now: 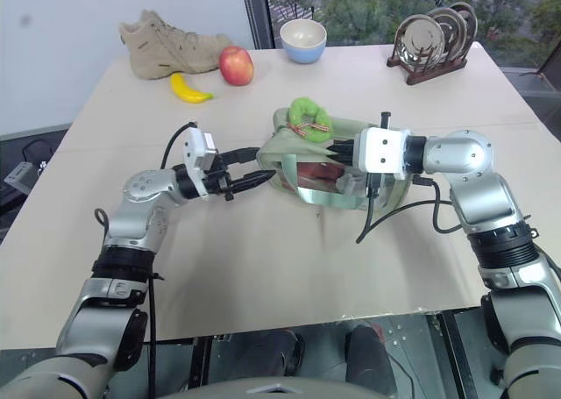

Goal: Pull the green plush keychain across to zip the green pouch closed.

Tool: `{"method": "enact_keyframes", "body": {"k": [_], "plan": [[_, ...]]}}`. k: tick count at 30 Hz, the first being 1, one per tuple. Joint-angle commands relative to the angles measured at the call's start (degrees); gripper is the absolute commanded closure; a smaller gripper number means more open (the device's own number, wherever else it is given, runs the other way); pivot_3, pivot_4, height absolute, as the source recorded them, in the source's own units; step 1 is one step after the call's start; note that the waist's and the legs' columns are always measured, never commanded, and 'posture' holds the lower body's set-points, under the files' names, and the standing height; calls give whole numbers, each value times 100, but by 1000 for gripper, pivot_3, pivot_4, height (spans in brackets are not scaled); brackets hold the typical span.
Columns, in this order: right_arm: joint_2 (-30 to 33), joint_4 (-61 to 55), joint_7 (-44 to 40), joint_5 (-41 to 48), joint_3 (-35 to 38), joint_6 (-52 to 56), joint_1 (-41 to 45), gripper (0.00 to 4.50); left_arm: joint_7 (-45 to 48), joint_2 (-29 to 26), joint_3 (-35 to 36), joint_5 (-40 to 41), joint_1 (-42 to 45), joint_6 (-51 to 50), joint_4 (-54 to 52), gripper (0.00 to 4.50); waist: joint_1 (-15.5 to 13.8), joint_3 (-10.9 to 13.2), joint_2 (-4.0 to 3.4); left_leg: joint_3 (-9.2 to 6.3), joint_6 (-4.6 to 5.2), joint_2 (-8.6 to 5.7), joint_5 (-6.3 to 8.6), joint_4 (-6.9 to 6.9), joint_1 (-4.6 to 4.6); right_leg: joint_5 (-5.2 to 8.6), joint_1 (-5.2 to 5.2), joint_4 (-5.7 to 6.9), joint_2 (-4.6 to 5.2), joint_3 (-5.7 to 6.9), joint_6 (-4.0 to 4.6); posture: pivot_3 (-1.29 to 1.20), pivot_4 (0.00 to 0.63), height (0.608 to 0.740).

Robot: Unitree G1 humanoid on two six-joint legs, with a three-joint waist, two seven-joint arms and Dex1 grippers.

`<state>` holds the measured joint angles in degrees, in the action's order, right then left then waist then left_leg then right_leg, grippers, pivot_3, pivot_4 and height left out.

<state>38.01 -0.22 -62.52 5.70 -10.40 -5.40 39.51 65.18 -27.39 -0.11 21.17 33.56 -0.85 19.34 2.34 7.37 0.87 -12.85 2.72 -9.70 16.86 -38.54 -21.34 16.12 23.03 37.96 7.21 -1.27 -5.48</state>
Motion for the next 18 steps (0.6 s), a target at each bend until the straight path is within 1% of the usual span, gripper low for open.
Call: {"method": "enact_keyframes", "body": {"k": [1,2,4,5,6,7,9,10,13,15,16,18], "plan": [[49,-171,-22,45,76,81,62,4500,-14,0,75,-52,21,170,-29,2315,-1,0,0,0,0,0,0,1,0,0,1,0,0,0,0,0,150,740],[50,-178,-20,60,82,150,63,4500,-13,7,85,-53,11,171,-33,2637,-6,0,0,-1,0,0,0,1,0,0,1,0,0,1,0,0,150,740],[74,-177,35,33,109,317,77,4500,-47,18,116,-54,-7,181,-50,3563,-12,0,1,-1,0,0,0,-1,0,0,0,0,0,1,0,0,150,740],[127,-221,-45,73,99,427,56,4142,-58,17,124,-53,-21,187,-65,4091,-14,0,1,-1,0,-1,0,-2,0,0,0,0,0,1,0,0,150,740],[152,-253,-69,96,104,518,43,3756,-68,18,131,-54,-28,193,-71,4500,-14,-1,1,-1,0,-1,0,-3,0,0,0,1,0,1,0,0,150,740],[148,-278,3,79,145,535,31,3459,-72,21,136,-57,-31,200,-71,4500,-14,-1,1,-1,0,-1,0,-3,0,0,0,1,0,2,0,0,150,740],[104,-393,258,78,276,711,16,2511,-89,26,139,-64,-50,222,-87,4500,-13,-1,1,-2,0,-1,0,-3,0,0,0,1,0,2,0,0,150,740],[66,-576,371,259,381,1115,24,2098,-97,31,136,-63,-65,238,-105,4500,-13,-1,1,-2,0,-1,0,-3,0,0,0,1,0,2,0,0,150,740],[-73,-1312,770,990,766,2461,149,2098,-163,55,118,-97,-90,292,-143,4500,-15,-1,1,-2,0,0,0,-4,-3,0,1,2,1,0,0,0,150,740],[-127,-1808,1289,1129,967,3452,240,2098,-189,65,112,-97,-102,304,-168,4500,-15,-2,0,-11,0,0,0,-17,-30,-1,16,5,2,-3,1,0,150,740],[-150,-1999,1604,1070,996,3955,320,2098,-207,67,110,-105,-105,328,-167,4500,-15,-2,0,-17,0,0,0,-47,-51,-2,31,12,1,-2,3,0,150,740],[-241,-2141,1928,1310,997,4993,645,2098,-234,68,100,-115,-117,359,-180,4500,-14,-2,0,-15,0,-2,0,-57,-56,-3,33,16,2,-1,4,0,150,740]]}}
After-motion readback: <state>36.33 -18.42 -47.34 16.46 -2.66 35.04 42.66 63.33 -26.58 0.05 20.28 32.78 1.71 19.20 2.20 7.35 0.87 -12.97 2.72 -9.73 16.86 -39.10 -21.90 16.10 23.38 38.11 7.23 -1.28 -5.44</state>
